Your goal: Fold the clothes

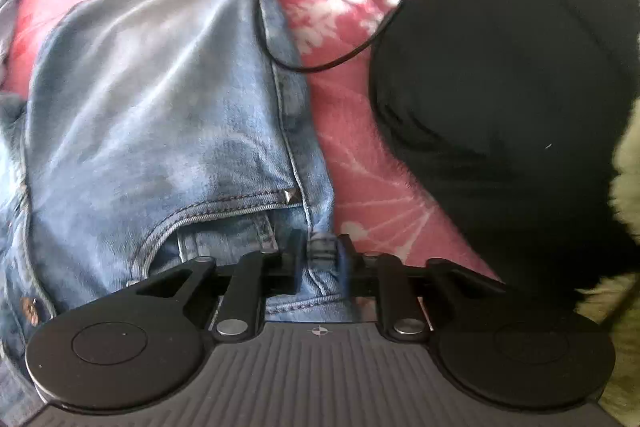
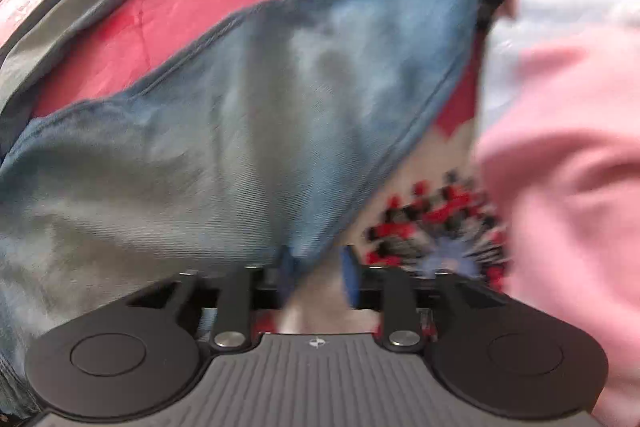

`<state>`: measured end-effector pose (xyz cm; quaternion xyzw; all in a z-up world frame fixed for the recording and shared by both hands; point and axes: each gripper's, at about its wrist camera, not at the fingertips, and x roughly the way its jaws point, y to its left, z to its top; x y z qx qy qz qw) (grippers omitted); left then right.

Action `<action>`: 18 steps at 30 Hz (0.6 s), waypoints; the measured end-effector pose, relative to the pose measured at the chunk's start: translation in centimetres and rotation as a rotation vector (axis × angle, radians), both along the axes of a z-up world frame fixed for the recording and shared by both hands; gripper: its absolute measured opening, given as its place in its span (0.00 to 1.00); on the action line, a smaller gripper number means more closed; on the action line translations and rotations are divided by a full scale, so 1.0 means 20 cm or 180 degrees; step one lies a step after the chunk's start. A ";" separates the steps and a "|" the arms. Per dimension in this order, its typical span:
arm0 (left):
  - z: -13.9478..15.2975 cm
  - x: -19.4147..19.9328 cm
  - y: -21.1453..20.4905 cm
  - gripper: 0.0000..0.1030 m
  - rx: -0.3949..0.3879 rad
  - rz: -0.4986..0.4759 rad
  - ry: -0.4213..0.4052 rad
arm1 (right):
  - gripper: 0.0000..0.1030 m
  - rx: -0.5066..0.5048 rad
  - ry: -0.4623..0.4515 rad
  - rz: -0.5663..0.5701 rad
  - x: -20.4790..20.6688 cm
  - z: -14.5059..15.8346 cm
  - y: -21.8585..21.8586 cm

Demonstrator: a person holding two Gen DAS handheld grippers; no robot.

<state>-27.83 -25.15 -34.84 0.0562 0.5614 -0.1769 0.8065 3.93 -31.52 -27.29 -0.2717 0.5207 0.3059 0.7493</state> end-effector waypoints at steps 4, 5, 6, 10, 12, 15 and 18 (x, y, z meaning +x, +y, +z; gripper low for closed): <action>0.08 -0.03 0.09 0.34 -0.0107 0.0312 0.0050 | 0.32 0.0467 -0.0076 -0.0054 0.05 0.17 -0.03; 0.11 -0.05 0.12 0.34 -0.0134 0.0419 0.0045 | 0.32 0.0596 -0.0080 -0.0039 0.06 0.18 -0.02; 0.13 -0.05 0.15 0.34 -0.0163 0.0539 0.0030 | 0.32 0.0653 -0.0114 -0.0018 0.07 0.17 0.01; 0.17 0.00 0.30 0.34 -0.0294 0.1129 -0.0053 | 0.32 0.0889 -0.0081 -0.0006 0.15 0.00 0.14; 0.15 0.05 0.36 0.34 -0.0329 0.1413 -0.0053 | 0.32 0.0790 0.0113 -0.0084 0.23 -0.15 0.21; 0.08 0.10 0.41 0.34 -0.0411 0.1696 0.0074 | 0.32 0.0754 0.0132 -0.0163 0.25 -0.16 0.26; 0.07 0.10 0.43 0.34 -0.0474 0.1773 0.0101 | 0.32 0.0983 0.0021 -0.0077 0.21 -0.02 0.23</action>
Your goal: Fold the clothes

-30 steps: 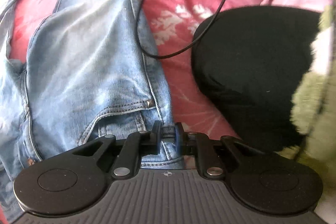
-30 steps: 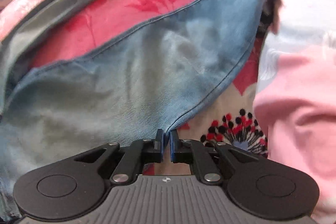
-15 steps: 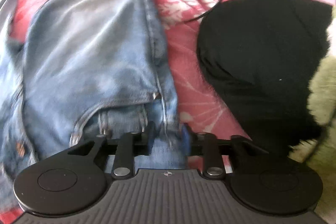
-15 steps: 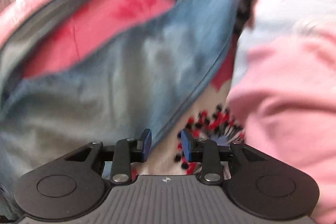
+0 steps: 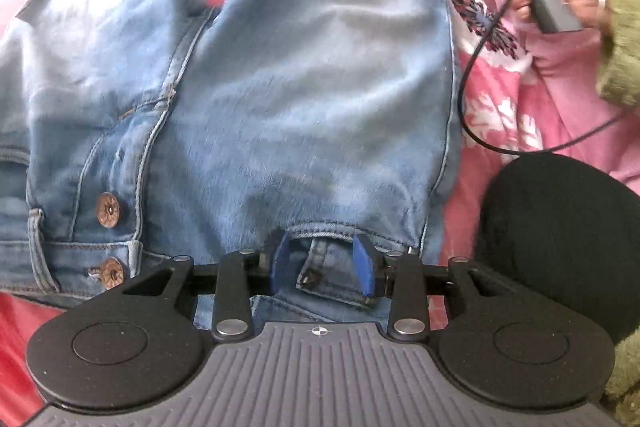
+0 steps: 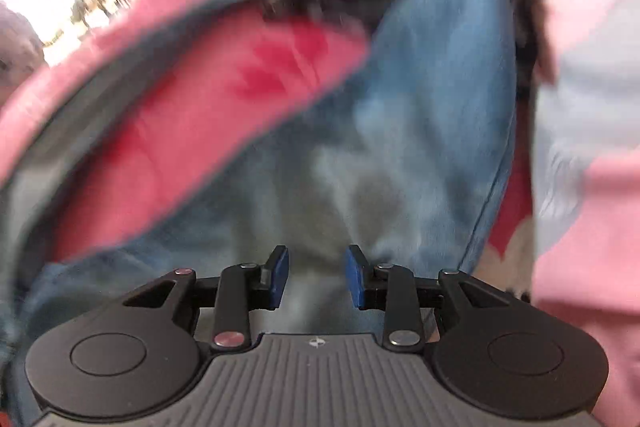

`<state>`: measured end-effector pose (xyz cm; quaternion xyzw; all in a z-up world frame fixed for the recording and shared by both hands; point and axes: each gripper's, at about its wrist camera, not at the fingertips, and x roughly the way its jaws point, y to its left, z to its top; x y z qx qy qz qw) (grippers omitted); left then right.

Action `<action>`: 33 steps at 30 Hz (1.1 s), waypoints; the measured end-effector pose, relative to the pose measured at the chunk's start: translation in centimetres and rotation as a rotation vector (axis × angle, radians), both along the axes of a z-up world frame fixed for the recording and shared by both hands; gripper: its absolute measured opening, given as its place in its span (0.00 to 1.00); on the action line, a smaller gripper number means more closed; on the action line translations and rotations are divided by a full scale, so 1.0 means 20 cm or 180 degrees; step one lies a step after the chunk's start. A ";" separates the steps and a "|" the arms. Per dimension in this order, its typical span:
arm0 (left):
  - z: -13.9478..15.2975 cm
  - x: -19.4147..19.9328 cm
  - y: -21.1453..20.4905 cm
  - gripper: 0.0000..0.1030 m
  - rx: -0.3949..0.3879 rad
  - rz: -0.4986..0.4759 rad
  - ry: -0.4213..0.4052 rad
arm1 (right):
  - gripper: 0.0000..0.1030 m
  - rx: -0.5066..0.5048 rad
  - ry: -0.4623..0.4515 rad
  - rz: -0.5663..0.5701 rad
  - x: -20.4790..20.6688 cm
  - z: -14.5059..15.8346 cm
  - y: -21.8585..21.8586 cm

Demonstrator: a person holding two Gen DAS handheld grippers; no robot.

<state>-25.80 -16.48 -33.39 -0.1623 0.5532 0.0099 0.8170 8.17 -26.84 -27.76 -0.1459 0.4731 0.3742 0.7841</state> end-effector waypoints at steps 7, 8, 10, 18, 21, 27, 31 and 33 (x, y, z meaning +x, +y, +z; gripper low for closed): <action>0.10 -0.02 0.11 0.34 -0.0027 0.0273 -0.0264 | 0.32 0.0227 -0.0009 0.0079 -0.04 0.06 0.04; 0.11 -0.02 0.14 0.34 -0.0029 0.0365 -0.0298 | 0.32 0.0261 0.0029 0.0089 -0.05 0.08 0.06; 0.12 -0.03 0.20 0.34 -0.0007 0.0517 -0.0310 | 0.32 0.0328 0.0105 0.0107 -0.08 0.10 0.11; 0.31 -0.14 0.43 0.34 0.0068 0.1060 -0.0131 | 0.32 0.0523 0.0083 0.0040 -0.12 0.42 -0.02; 0.42 -0.15 0.52 0.34 0.0167 0.1339 0.0005 | 0.32 0.0535 -0.0106 0.0187 -0.02 0.51 -0.08; 0.69 -0.11 0.60 0.34 0.0595 0.2192 0.0290 | 0.33 0.0764 0.0020 0.0679 0.23 0.55 -0.04; 0.98 -0.04 0.59 0.34 0.0996 0.2506 0.0250 | 0.33 0.1159 0.0540 0.0756 0.35 0.45 -0.10; 1.14 0.02 0.63 0.34 0.1176 0.2435 0.0207 | 0.35 0.1370 0.0857 0.0632 0.39 0.38 -0.14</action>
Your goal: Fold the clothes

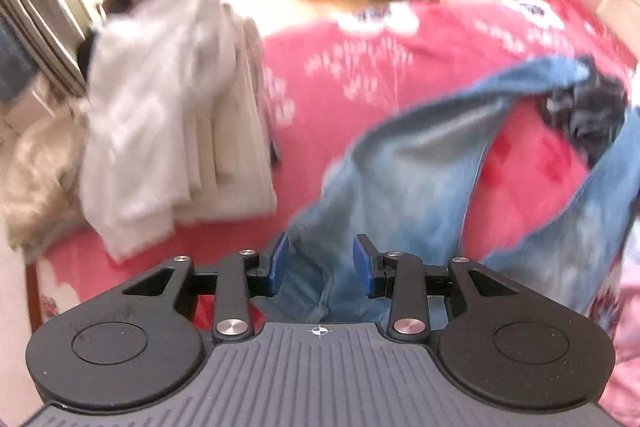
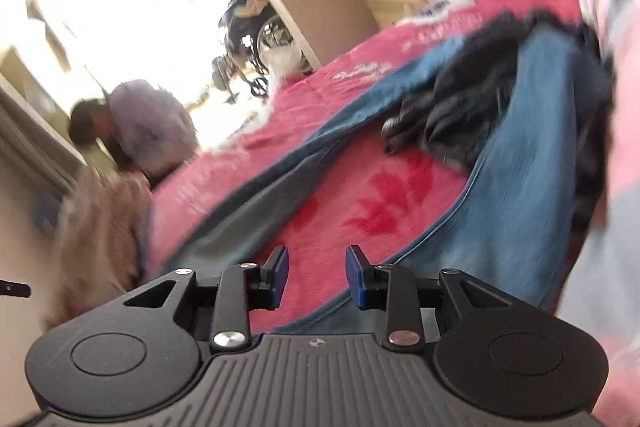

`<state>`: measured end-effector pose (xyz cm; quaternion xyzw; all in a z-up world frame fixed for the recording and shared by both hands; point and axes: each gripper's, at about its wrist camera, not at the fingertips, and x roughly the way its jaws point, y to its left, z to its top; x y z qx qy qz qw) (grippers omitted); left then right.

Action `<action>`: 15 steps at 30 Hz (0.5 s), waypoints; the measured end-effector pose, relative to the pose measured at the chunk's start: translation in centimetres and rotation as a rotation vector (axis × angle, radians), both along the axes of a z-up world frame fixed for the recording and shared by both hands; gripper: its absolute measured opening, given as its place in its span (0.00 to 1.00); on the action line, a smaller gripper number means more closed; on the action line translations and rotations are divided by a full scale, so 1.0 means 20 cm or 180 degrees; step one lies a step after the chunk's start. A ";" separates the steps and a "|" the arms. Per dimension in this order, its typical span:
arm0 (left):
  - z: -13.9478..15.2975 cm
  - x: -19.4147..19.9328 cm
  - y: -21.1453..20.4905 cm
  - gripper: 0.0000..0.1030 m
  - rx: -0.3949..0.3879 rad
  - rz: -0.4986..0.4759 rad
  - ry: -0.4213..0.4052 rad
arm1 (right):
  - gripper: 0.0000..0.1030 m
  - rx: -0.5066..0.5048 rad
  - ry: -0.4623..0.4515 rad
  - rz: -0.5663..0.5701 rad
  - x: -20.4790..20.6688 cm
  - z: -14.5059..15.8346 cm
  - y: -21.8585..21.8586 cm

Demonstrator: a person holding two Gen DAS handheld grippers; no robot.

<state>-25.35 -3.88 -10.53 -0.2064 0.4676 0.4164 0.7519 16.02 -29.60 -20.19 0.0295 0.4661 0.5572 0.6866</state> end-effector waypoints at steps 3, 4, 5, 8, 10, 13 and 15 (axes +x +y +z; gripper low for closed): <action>0.24 0.10 0.06 0.34 0.0301 -0.0164 0.0089 | 0.35 0.0216 0.0347 -0.0051 0.02 -0.11 -0.01; 0.32 0.14 0.10 0.34 0.0458 -0.0288 0.0160 | 0.35 0.0269 0.0418 -0.0055 0.02 -0.15 -0.01; 0.38 0.18 0.15 0.35 0.0581 -0.0382 0.0209 | 0.35 0.0292 0.0460 -0.0057 0.01 -0.18 -0.01; 0.47 0.28 0.28 0.36 0.0796 -0.0621 0.0255 | 0.35 0.0358 0.0566 -0.0067 -0.02 -0.27 -0.01; 0.43 0.38 0.35 0.37 0.0858 -0.0834 0.0265 | 0.35 0.0365 0.0525 -0.0095 -0.05 -0.31 -0.02; 0.22 0.52 0.38 0.38 0.0786 -0.1150 0.0219 | 0.35 0.0322 0.0421 -0.0111 -0.11 -0.32 -0.04; 0.01 0.60 0.38 0.38 0.0620 -0.1311 0.0159 | 0.35 0.0260 0.0294 -0.0104 -0.14 -0.30 -0.04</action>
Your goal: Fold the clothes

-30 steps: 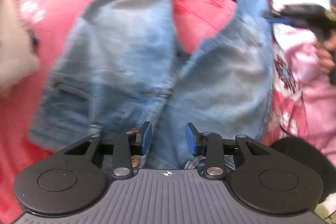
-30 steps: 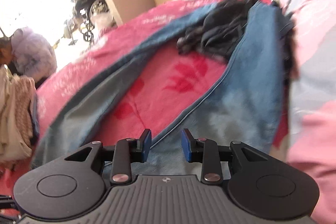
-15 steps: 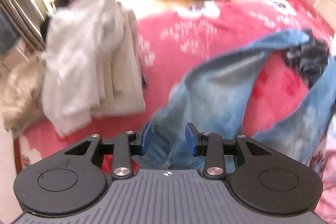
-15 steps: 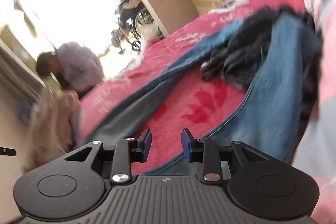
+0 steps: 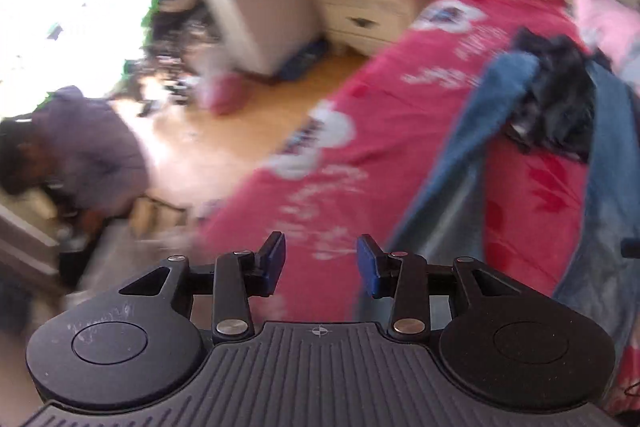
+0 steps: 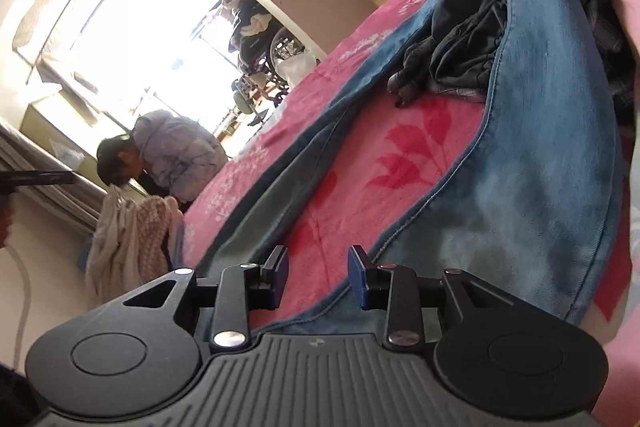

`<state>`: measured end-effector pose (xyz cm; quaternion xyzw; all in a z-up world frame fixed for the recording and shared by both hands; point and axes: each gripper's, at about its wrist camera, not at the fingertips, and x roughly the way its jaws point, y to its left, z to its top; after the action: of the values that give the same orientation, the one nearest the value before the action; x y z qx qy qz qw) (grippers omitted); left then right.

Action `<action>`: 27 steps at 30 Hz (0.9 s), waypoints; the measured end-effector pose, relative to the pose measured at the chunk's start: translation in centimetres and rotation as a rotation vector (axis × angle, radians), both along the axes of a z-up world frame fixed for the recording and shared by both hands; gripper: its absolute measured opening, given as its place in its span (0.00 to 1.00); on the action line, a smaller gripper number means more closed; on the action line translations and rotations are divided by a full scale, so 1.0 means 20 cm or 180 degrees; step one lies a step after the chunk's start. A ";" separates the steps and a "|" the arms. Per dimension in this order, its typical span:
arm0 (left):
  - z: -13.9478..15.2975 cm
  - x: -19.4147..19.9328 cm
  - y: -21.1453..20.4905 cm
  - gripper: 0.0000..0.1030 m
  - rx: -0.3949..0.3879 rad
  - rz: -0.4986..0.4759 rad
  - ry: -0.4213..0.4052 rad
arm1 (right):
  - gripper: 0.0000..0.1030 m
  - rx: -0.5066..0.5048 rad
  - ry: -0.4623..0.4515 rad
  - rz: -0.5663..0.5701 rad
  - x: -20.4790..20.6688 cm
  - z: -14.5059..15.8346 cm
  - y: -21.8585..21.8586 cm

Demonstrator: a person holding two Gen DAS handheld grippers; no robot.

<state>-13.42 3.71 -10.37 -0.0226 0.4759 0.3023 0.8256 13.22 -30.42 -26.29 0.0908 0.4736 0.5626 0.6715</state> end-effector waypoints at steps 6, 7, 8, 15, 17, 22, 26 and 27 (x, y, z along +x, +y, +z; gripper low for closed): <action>-0.63 0.18 0.02 0.38 -0.0525 -0.0197 -0.0057 | 0.35 -0.0279 -0.0174 -0.0253 0.00 0.13 0.16; -0.71 0.20 0.04 0.38 -0.0554 -0.0156 -0.0070 | 0.35 -0.0295 -0.0157 -0.0326 0.03 0.15 0.24; -0.76 0.22 0.06 0.38 -0.0553 -0.0109 -0.0096 | 0.35 -0.0308 -0.0129 -0.0395 0.06 0.16 0.33; -0.91 0.20 0.14 0.38 -0.0096 -0.0223 -0.0578 | 0.36 -0.0240 0.0294 -0.1217 0.65 0.04 0.97; -0.96 0.22 0.18 0.38 -0.0098 -0.0270 -0.0632 | 0.37 -0.0371 0.0380 -0.1570 0.86 -0.03 1.06; -1.06 0.26 0.22 0.38 -0.0217 -0.0340 -0.0645 | 0.37 -0.0435 0.0863 -0.2185 1.22 -0.22 1.13; -1.09 0.29 0.26 0.35 -0.0247 -0.0380 -0.0607 | 0.37 -0.0636 0.0840 -0.2296 1.31 -0.28 1.20; -1.09 0.30 0.26 0.35 -0.0241 -0.0396 -0.0595 | 0.37 -0.0685 0.0810 -0.2302 1.33 -0.29 1.21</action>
<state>-7.43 8.92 -32.17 -0.0523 0.4084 0.2288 0.8821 39.81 -6.16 -32.14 0.2499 0.5467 0.2212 0.7679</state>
